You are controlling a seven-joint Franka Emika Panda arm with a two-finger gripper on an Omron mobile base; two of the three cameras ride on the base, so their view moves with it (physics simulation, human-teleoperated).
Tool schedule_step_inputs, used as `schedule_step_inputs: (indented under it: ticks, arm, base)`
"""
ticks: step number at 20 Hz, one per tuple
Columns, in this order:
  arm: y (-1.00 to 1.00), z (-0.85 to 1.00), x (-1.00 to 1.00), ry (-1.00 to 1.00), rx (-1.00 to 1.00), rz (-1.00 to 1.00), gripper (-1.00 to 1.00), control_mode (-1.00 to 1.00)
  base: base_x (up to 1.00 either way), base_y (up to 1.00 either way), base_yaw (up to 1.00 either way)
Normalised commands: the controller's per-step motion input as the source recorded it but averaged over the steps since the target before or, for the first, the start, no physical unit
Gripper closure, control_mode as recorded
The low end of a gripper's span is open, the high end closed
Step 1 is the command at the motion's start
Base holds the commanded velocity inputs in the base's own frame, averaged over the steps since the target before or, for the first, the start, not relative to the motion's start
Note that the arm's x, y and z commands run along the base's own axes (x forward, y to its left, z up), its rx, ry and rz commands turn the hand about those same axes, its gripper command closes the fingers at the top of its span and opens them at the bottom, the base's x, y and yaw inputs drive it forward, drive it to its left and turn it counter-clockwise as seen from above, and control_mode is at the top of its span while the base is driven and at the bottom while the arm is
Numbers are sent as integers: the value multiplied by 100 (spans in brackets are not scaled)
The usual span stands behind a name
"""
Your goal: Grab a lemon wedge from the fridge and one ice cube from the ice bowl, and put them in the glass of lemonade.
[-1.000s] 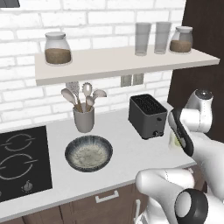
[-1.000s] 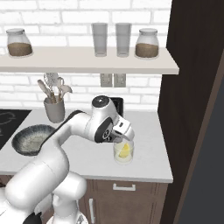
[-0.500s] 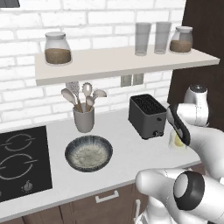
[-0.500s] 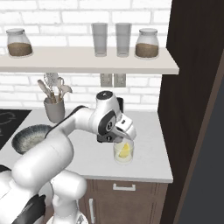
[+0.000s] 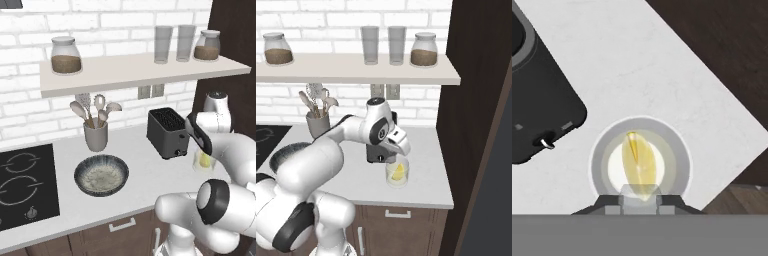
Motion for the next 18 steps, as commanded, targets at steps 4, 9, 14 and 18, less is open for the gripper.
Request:
schedule_step_inputs:
  ticks: [4, 9, 14, 18]
  arm:
    - [0, 0, 16, 11, 0, 0, 100, -100]
    - [-1, 0, 17, 7, 0, 5, 100, -100]
    - [0, 0, 4, 0, 0, 15, 100, -100]
    - [-1, 0, 0, 0, 0, 5, 100, -100]
  base:
    - [0, 0, 0]
    - [0, 0, 0]
    - [0, 0, 0]
    - [0, 0, 0]
